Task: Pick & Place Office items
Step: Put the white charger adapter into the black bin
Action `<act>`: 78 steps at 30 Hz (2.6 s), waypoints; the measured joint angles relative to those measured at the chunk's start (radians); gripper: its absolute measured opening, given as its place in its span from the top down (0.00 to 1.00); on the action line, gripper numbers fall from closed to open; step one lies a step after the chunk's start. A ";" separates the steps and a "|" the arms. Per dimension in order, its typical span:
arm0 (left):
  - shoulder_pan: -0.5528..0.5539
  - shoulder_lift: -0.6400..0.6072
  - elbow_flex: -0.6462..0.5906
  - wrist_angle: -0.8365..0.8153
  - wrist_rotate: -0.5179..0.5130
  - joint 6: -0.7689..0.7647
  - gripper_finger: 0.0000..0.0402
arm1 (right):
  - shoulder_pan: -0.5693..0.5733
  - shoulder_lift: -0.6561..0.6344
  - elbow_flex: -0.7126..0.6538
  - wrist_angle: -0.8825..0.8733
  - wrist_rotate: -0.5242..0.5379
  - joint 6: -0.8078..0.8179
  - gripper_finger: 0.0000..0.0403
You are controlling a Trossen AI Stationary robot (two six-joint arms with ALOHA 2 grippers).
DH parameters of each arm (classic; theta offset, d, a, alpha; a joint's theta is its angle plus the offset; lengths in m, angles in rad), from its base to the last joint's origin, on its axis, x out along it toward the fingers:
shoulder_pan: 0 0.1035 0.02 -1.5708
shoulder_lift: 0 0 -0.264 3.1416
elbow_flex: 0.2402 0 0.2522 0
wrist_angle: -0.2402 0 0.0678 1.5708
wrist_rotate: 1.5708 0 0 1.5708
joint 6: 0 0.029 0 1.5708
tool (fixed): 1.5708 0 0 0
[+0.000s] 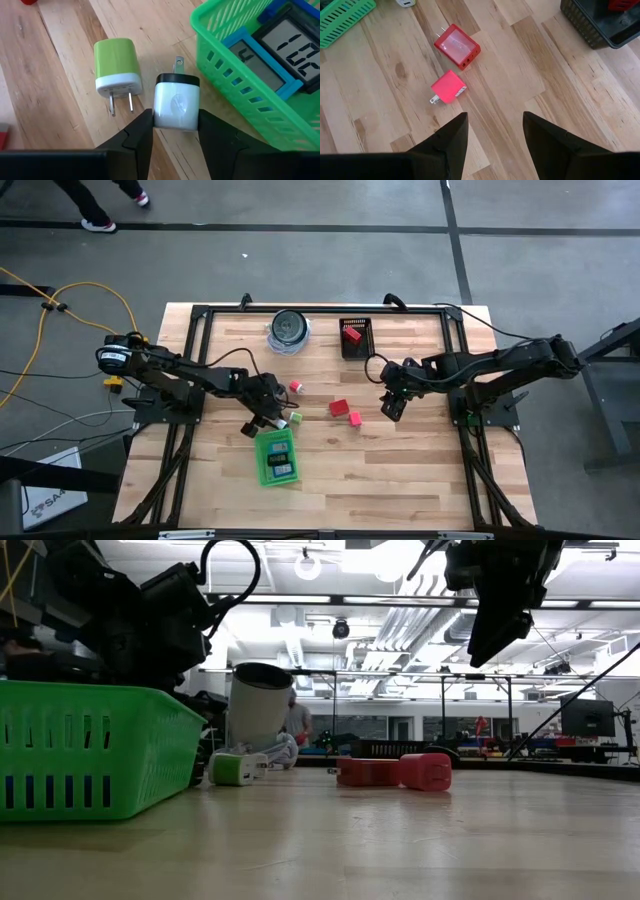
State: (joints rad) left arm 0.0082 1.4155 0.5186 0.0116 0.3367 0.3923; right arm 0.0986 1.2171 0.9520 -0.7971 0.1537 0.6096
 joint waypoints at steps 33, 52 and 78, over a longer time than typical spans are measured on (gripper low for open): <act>0.043 -0.082 -0.001 -0.093 0.007 0.003 0.68 | 0.000 0.000 0.000 0.000 -0.007 0.000 0.56; 0.043 -0.297 -0.001 -0.110 -0.133 0.011 0.68 | 0.000 0.000 0.000 0.046 0.004 -0.004 0.56; 0.043 -0.386 0.000 0.377 -0.132 0.029 0.68 | 0.000 0.000 0.000 0.413 0.056 -0.350 0.56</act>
State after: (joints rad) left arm 0.0513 1.0298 0.5186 0.3883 0.2047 0.4217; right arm 0.0986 1.2172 0.9520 -0.3836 0.2096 0.2595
